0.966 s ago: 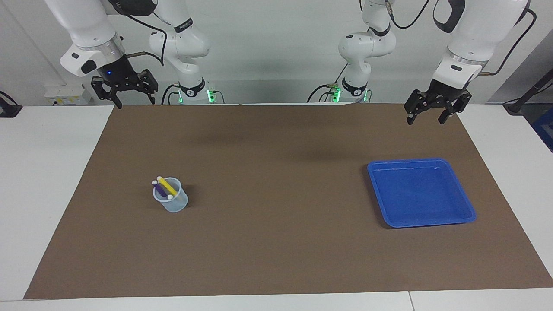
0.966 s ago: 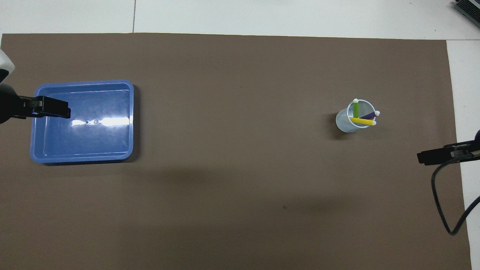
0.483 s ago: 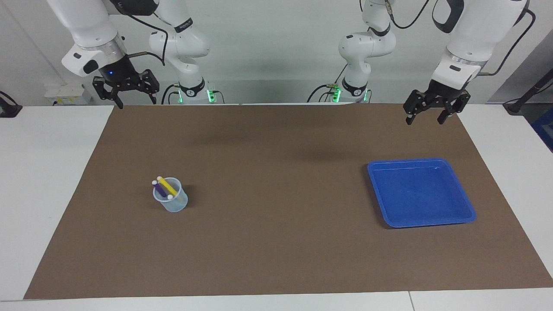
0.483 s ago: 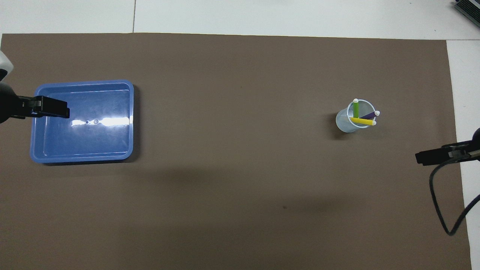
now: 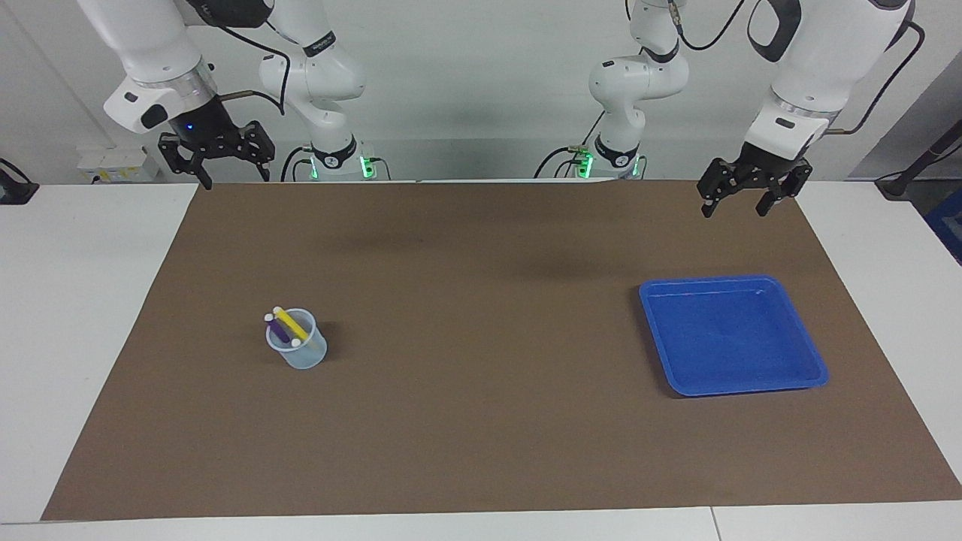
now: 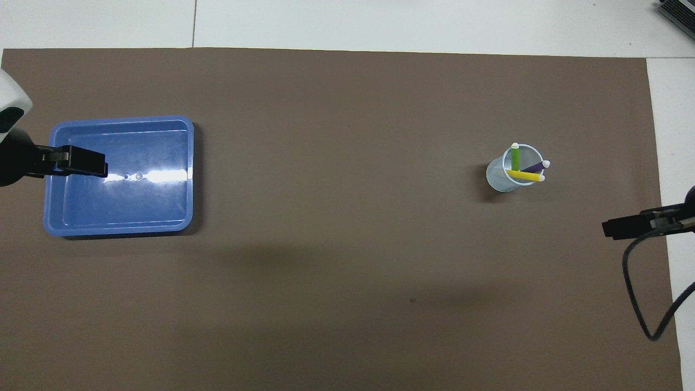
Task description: Right arm passes pens to left for tray arrangement
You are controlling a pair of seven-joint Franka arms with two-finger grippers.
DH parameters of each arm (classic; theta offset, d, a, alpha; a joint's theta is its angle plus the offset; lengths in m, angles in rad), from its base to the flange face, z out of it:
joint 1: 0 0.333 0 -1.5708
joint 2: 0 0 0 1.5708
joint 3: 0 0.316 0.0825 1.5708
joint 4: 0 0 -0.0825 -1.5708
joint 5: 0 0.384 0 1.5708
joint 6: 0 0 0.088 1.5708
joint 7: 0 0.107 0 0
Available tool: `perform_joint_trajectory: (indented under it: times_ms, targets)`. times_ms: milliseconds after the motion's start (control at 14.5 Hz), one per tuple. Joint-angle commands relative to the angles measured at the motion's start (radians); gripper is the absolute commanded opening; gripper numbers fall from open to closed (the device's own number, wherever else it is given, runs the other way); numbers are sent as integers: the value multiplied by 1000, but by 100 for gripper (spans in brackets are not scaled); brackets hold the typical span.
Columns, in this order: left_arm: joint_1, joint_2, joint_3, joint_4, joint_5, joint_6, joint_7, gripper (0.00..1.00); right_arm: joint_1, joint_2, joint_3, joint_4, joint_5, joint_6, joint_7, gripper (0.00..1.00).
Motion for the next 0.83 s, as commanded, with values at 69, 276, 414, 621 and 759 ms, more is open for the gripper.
perform_joint_trajectory:
  times_ms: [69,276,414,621,759]
  targets:
    - [4,-43,3,-57,-8,9,10,100,-12,-23,4,-32,4,16,-33,100]
    - [5,-58,3,-86,-8,22,11,100,-12,-26,4,-32,4,18,-29,100]
    - [5,-58,3,-88,-8,35,11,100,-12,-26,4,-32,4,18,-29,100]
    - [4,-58,3,-92,-8,59,11,100,-11,-26,4,-34,4,18,-29,100]
    - [4,-58,3,-99,-8,59,10,100,-9,-29,4,-46,4,19,-29,100]
